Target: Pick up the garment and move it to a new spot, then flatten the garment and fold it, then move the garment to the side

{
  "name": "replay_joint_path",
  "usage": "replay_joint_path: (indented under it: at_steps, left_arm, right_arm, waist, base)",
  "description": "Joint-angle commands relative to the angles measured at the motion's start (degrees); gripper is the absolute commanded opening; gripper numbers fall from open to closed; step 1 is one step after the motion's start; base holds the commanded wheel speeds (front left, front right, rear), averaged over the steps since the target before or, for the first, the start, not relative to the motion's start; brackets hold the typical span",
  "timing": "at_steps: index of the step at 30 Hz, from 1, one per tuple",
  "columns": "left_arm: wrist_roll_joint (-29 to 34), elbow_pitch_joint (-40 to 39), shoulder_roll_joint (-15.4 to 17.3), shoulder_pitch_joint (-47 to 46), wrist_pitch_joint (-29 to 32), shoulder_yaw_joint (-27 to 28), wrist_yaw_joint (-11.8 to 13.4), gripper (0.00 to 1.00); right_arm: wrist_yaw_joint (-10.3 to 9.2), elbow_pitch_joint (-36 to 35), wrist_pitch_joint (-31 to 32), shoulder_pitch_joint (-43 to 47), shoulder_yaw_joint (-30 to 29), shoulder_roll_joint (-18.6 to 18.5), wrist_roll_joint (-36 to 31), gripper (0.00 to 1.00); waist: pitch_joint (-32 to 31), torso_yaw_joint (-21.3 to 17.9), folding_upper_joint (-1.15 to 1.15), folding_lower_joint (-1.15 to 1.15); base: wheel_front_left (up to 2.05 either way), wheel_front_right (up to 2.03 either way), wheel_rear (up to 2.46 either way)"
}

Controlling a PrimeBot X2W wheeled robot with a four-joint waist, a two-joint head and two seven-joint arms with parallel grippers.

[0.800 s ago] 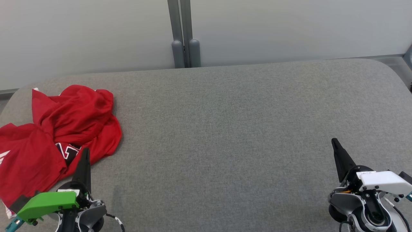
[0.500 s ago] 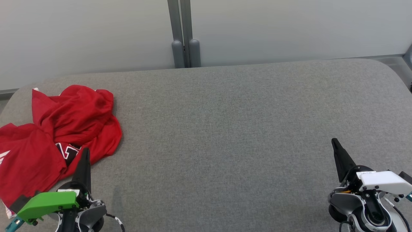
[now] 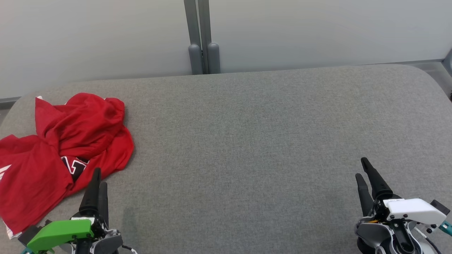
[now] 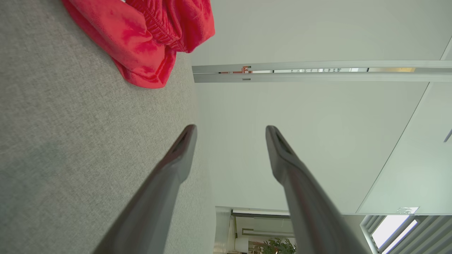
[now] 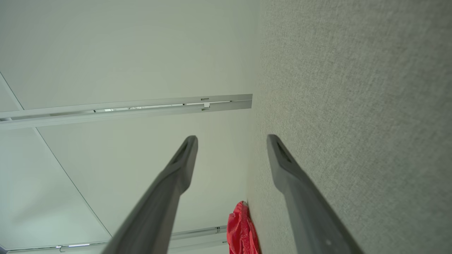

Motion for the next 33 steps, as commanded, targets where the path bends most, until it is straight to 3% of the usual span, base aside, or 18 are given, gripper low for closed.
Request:
replay_joint_path:
  at_steps: [1,10,23,33]
  left_arm:
    - [0.94,-1.30,0.24,-0.46,-0.72,-0.38,-0.08,1.00]
    - [7.01,-1.80,0.90,-0.04,-3.22,-1.87,-0.11,1.00]
    - [25.71,-2.41,0.96,0.77,-6.34,-2.31,-0.15,1.00]
    - [38.97,-1.95,1.38,1.12,-8.43,-3.08,0.18,1.00]
  right_arm:
    - [0.01,-1.31,-0.77,-0.83,0.53,-0.30,-1.02,1.00]
    - [0.02,-3.11,-3.21,-0.72,1.81,-0.67,-10.49,1.00]
    - [0.02,-6.49,-6.33,-0.38,3.43,-1.73,-32.36,1.00]
    - [0.02,-7.10,-8.42,-0.15,3.48,-2.02,-43.41,1.00]
  waist:
    - [-0.01,0.02,0.00,0.00]
    - [0.01,0.25,0.00,0.00]
    - [-0.03,0.48,0.00,0.00]
    - [0.05,0.47,0.00,0.00]
  base:
    - [0.00,0.00,0.00]
    - [0.00,0.00,0.00]
    - [0.00,0.00,0.00]
    - [0.00,0.00,0.00]
